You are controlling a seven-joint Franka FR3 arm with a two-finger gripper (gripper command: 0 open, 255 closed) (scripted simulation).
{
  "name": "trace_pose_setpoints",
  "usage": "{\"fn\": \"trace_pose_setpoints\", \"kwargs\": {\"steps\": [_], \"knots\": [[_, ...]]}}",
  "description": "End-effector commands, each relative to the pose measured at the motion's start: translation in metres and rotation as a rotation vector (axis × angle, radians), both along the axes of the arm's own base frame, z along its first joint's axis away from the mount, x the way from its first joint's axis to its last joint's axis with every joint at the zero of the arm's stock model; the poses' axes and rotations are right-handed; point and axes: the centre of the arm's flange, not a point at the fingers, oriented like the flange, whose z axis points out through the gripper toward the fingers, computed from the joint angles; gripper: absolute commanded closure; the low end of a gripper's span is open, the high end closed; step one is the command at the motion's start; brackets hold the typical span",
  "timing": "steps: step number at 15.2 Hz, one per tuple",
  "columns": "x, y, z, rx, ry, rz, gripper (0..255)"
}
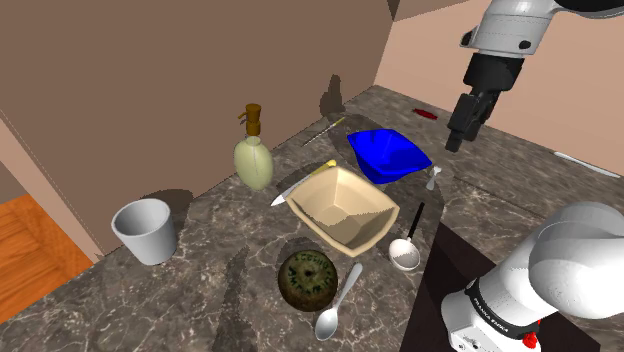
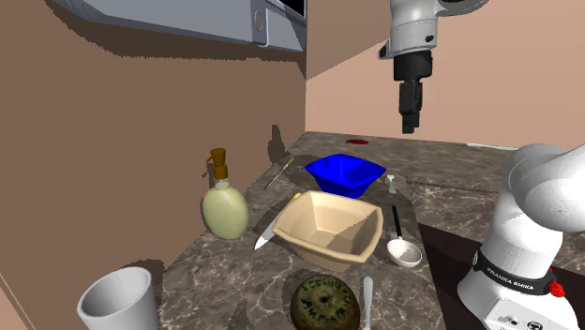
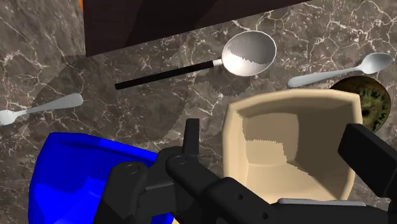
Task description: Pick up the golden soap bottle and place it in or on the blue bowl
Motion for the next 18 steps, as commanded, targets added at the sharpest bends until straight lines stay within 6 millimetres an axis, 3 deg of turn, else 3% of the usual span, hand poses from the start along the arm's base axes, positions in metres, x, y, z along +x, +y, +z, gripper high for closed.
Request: {"fn": "trace_pose_setpoints", "kwargs": {"steps": [1, 18], "knots": [[0.000, 0.000, 0.000, 0.000, 0.000, 0.000, 0], [0.160, 0.124, -0.031, 0.037, -0.116, -0.078, 0]]}}
